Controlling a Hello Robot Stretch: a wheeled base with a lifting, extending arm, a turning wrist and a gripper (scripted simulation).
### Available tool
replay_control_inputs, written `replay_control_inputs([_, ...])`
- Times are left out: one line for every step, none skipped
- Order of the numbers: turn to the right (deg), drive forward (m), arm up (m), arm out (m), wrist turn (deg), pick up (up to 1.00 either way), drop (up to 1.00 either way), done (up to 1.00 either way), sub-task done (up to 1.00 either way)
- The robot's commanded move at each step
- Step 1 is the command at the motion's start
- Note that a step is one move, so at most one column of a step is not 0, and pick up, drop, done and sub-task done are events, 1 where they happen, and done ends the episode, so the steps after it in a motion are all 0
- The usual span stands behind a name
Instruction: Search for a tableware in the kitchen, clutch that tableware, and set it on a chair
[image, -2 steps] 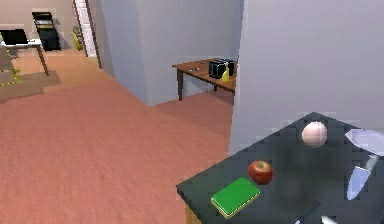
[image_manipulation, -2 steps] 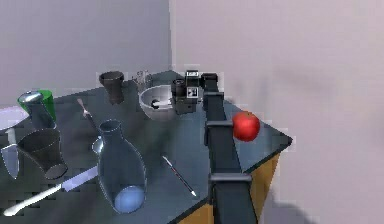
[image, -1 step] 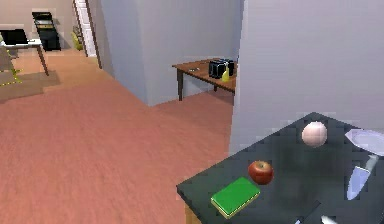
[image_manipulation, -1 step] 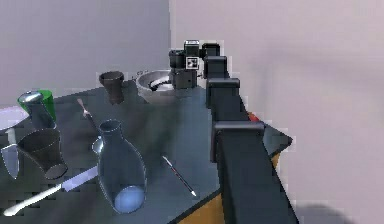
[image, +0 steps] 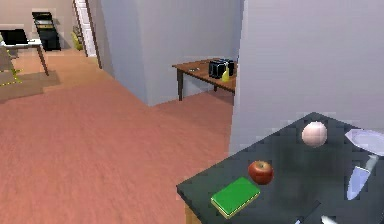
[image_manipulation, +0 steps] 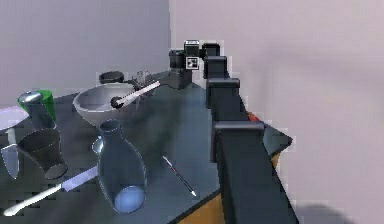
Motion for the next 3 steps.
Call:
replay_control_inputs([0.0,0.00,0.00,0.00,-45.0,0.00,0.00,0.00,0.00])
replay_control_inputs([0.0,0.00,0.00,0.00,-21.0,0.00,0.00,0.00,0.00])
replay_control_inputs([0.0,0.00,0.00,-0.40,0.0,0.00,0.00,0.00,0.00])
